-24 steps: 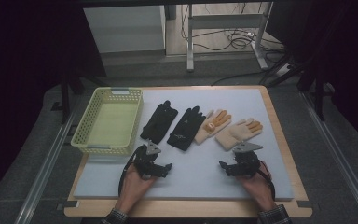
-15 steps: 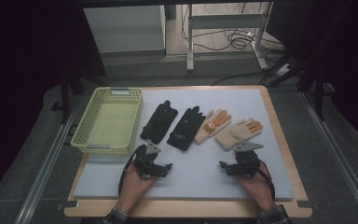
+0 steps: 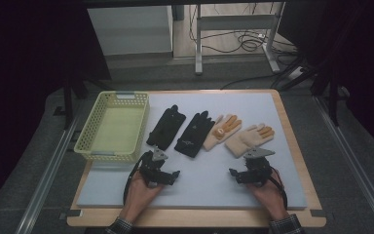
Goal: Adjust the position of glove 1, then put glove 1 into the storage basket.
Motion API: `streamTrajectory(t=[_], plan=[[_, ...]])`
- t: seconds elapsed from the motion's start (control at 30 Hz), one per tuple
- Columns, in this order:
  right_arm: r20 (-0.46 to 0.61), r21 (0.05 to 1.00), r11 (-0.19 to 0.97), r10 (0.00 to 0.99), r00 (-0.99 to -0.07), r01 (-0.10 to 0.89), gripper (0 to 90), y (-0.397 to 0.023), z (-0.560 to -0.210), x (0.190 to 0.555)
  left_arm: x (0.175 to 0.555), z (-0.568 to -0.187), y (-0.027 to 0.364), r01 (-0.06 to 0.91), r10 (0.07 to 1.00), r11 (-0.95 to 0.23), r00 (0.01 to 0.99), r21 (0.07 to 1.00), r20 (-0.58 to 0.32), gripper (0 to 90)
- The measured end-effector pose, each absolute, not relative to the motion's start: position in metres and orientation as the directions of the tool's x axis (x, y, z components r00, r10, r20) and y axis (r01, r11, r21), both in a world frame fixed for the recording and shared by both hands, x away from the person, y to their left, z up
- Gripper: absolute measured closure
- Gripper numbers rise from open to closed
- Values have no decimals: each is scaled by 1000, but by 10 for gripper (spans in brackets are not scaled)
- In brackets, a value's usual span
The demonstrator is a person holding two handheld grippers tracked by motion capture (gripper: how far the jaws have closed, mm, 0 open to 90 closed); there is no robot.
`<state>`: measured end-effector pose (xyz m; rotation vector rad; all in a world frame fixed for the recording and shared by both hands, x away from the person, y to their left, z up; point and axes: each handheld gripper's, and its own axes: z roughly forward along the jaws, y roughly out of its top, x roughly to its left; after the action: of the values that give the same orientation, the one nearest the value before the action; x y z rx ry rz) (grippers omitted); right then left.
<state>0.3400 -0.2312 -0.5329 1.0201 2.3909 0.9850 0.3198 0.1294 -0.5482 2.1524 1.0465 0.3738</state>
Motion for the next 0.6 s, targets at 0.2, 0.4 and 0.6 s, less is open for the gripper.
streamTrajectory(t=[0.2, 0.4, 0.6], plan=[[-52, 719, 496, 736, -674, 486, 157, -231, -533, 340, 315, -548, 135, 574, 774, -431, 632, 696, -42, 60], [-51, 719, 496, 736, -675, 487, 157, -231, -533, 340, 310, -548, 144, 572, 773, -432, 633, 697, -42, 61], [-41, 718, 497, 729, -683, 487, 162, -232, -532, 341, 306, -549, 148, 575, 776, -425, 629, 699, -46, 60]])
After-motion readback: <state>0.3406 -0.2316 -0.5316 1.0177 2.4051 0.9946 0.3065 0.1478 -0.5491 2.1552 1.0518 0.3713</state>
